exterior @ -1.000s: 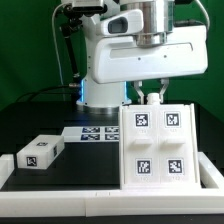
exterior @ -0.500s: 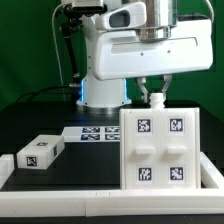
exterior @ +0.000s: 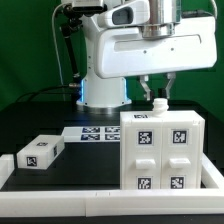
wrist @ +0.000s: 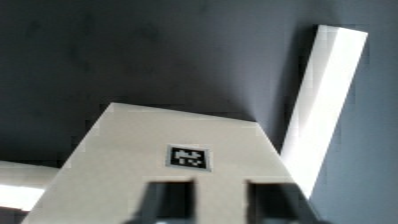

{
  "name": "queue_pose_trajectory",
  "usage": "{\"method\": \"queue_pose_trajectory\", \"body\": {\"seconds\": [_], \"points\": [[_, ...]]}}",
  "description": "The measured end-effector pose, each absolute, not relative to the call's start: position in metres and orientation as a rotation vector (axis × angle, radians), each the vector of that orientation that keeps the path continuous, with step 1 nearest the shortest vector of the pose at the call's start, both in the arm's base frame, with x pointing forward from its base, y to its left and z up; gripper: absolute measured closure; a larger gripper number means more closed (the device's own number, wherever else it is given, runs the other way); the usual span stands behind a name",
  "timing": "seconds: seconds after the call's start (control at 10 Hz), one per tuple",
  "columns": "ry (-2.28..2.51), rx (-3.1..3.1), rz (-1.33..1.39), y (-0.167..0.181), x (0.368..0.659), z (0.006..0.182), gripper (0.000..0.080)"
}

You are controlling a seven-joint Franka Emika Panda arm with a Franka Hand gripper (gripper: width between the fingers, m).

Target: Assemble cabinet

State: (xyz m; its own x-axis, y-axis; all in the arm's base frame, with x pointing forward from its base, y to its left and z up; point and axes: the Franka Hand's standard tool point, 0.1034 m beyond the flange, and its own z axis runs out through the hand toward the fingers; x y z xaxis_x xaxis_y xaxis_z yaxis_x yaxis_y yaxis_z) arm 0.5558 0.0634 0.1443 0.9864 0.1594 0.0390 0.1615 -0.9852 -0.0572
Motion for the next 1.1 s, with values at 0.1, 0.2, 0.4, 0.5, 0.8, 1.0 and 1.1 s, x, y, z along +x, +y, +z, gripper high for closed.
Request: {"method": "queue_pose_trajectory", "body": {"seconds": [0.1, 0.2, 0.4, 0.5, 0.8, 1.0, 1.1], "points": [[-0.171, -3.076, -0.052, 0.067, 0.550, 0.138, 0.0495], [-0.114, -3.081, -0.017, 0.074, 0.530, 0.122, 0.0349], [-0.105, -3.093, 0.006, 0.055, 0.496, 0.103, 0.0159], [-0.096, -3.103, 0.028, 0.035, 0.472, 0.093, 0.0037], [-0.214, -3.115, 0.021, -0.032, 0.443, 0.081, 0.0002], [-0.275, -3.118, 0.013, -0.068, 0.441, 0.082, 0.0002], [-0.280, -3.119, 0.008, -0.074, 0.444, 0.084, 0.0002]]}}
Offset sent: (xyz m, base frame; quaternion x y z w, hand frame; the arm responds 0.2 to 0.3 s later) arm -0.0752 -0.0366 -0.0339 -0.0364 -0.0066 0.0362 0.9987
